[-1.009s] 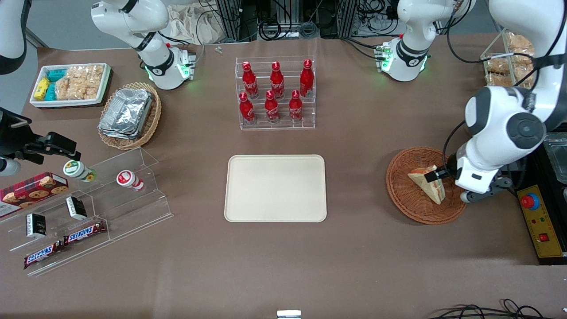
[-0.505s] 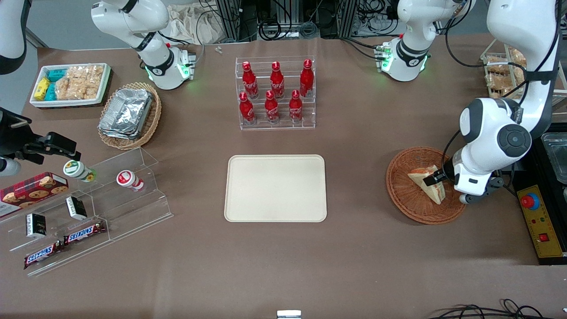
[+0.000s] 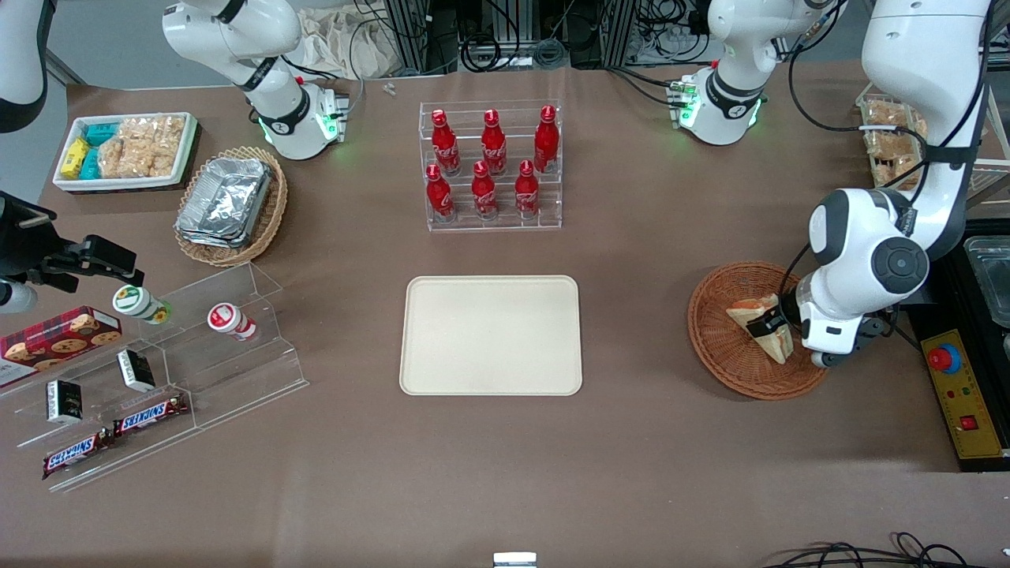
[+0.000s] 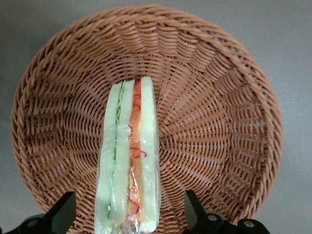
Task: Place sandwich from basket to tray
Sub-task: 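Lower the open left gripper around the wrapped sandwich in the basket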
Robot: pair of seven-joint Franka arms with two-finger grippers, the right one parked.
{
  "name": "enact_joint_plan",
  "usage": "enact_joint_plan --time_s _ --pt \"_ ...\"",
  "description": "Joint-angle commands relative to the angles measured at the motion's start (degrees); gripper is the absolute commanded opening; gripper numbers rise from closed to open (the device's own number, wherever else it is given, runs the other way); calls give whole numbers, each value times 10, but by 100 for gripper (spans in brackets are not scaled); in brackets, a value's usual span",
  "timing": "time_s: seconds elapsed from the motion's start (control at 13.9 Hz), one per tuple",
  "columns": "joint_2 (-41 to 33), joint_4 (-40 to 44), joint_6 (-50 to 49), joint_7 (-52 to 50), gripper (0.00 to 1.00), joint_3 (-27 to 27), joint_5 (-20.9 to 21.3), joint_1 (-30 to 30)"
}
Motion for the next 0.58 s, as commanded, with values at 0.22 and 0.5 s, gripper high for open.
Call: enact_joint_plan --time_s 0.22,0.5 --pt "10 -16 18 -30 100 3 12 0" --pt "22 -11 22 -44 60 3 12 -4"
